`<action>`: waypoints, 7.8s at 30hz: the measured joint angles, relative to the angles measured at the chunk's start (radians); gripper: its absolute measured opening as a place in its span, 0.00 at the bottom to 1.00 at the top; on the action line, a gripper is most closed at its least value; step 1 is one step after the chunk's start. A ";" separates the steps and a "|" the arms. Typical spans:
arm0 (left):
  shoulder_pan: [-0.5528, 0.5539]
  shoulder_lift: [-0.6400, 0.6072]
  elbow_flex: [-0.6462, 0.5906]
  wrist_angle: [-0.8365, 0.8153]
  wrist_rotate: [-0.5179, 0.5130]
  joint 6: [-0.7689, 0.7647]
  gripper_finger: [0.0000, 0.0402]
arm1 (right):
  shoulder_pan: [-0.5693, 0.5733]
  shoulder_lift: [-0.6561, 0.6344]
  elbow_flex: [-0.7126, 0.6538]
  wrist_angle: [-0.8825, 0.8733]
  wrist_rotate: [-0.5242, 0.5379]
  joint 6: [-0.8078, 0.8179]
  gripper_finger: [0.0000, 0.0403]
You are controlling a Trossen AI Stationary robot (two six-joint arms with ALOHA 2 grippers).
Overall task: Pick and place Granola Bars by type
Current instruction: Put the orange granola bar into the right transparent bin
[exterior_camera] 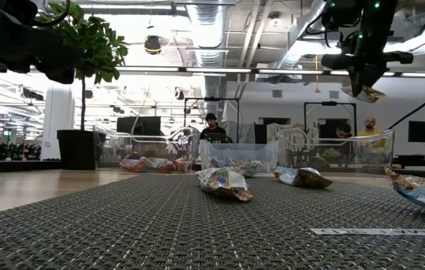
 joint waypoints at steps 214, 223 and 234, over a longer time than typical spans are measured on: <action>0.000 0.058 0.000 0.000 -0.001 0.000 0.46 | 0.720 0.823 0.136 0.472 -0.391 0.329 0.19; 0.000 0.058 0.000 0.000 -0.001 0.000 0.46 | 0.713 0.824 0.175 0.472 -0.408 0.287 0.15; 0.000 0.058 0.000 0.000 0.000 0.000 0.46 | 0.702 0.721 0.220 0.482 -0.365 0.233 0.15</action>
